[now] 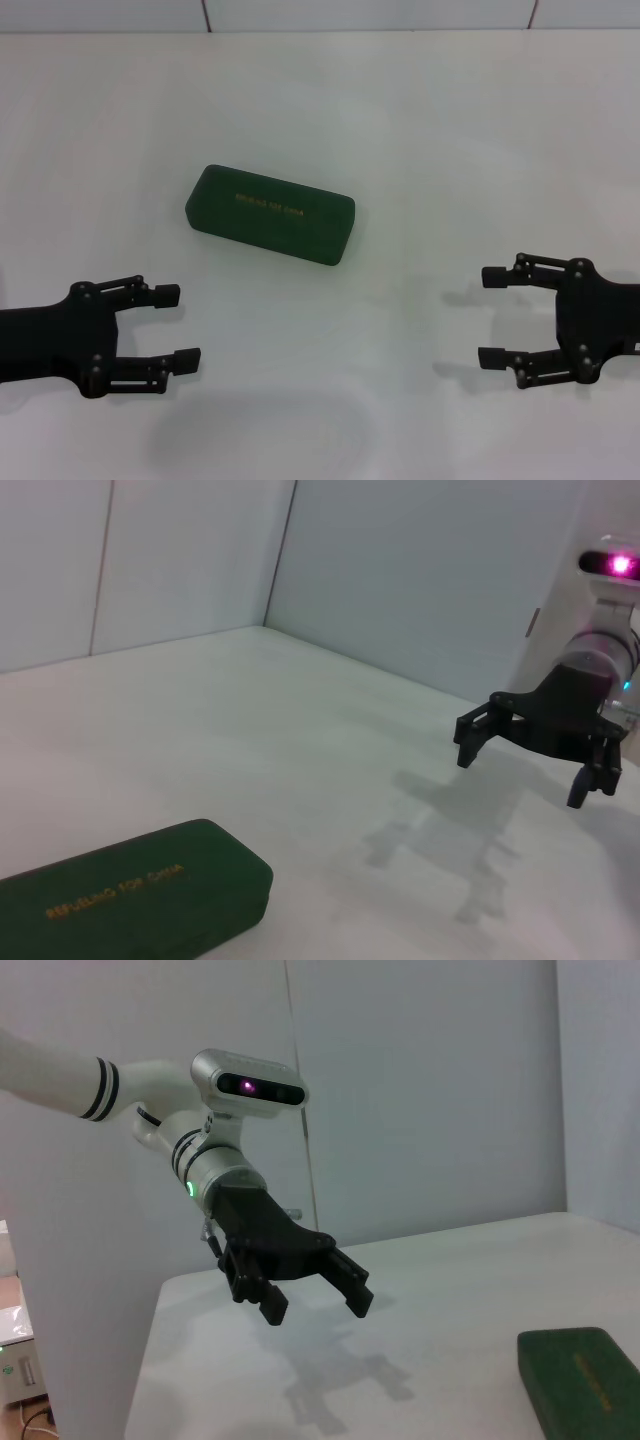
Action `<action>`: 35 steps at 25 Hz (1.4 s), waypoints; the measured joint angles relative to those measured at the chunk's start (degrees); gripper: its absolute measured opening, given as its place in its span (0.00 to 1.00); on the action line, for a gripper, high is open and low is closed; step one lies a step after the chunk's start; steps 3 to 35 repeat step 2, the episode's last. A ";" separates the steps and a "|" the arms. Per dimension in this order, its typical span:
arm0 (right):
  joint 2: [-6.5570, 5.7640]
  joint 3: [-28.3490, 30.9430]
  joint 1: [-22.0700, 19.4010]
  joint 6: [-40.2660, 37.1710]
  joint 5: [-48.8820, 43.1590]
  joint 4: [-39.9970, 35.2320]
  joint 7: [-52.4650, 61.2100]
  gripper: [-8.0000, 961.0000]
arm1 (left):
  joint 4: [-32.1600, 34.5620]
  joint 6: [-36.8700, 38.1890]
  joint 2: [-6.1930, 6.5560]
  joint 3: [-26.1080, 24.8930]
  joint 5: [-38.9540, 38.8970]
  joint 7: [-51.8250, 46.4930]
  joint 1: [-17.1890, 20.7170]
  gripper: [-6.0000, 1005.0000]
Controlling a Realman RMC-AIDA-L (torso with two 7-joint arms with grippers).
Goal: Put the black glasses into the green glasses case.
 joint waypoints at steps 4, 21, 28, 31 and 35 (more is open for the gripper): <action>-0.01 0.40 -0.02 0.11 0.00 0.01 0.01 0.91 | 0.00 0.02 -0.05 0.00 0.02 -0.01 0.00 0.86; -0.01 0.40 -0.02 0.11 0.00 0.01 0.01 0.91 | 0.00 0.02 -0.05 0.00 0.02 -0.01 0.00 0.86; -0.01 0.40 -0.02 0.11 0.00 0.01 0.01 0.91 | 0.00 0.02 -0.05 0.00 0.02 -0.01 0.00 0.86; -0.01 0.40 -0.02 0.11 0.00 0.01 0.01 0.91 | 0.00 0.02 -0.05 0.00 0.02 -0.01 0.00 0.86; -0.01 0.40 -0.02 0.11 0.00 0.01 0.01 0.91 | 0.00 0.02 -0.05 0.00 0.02 -0.01 0.00 0.86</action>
